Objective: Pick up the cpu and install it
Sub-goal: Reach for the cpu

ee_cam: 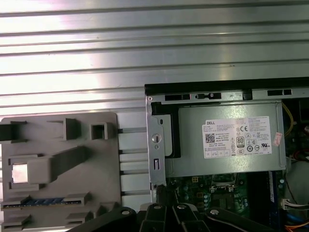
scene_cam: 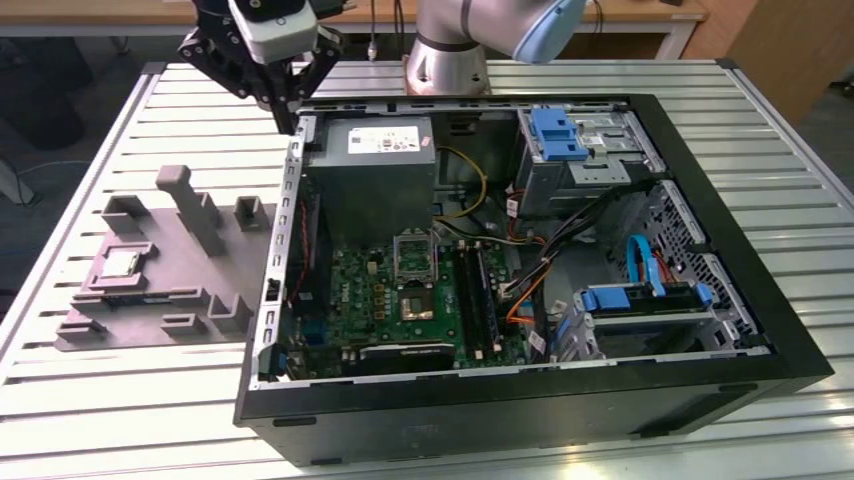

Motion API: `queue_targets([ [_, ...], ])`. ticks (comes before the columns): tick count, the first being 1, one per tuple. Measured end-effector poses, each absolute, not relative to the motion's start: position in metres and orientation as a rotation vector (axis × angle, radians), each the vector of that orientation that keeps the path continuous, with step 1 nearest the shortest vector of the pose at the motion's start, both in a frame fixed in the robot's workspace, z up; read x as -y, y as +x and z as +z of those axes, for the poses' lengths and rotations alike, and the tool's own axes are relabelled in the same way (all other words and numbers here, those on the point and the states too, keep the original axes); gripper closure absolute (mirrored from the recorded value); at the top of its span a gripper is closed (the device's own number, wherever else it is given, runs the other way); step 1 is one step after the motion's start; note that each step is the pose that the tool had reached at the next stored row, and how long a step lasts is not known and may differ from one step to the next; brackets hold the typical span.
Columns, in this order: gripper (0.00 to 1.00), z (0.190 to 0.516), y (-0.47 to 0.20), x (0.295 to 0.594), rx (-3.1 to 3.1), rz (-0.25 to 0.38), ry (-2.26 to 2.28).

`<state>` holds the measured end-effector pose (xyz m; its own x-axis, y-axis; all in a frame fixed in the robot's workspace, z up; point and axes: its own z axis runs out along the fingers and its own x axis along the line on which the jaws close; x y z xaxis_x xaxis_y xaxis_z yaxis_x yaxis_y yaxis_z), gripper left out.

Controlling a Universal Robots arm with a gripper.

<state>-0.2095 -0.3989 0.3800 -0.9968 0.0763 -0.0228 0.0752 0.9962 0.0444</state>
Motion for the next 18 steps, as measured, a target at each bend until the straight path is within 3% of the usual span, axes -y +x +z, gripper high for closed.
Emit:
queue_targets([
  [18,0.89,0.379,-0.221,0.399,-3.114,0.068,0.118],
])
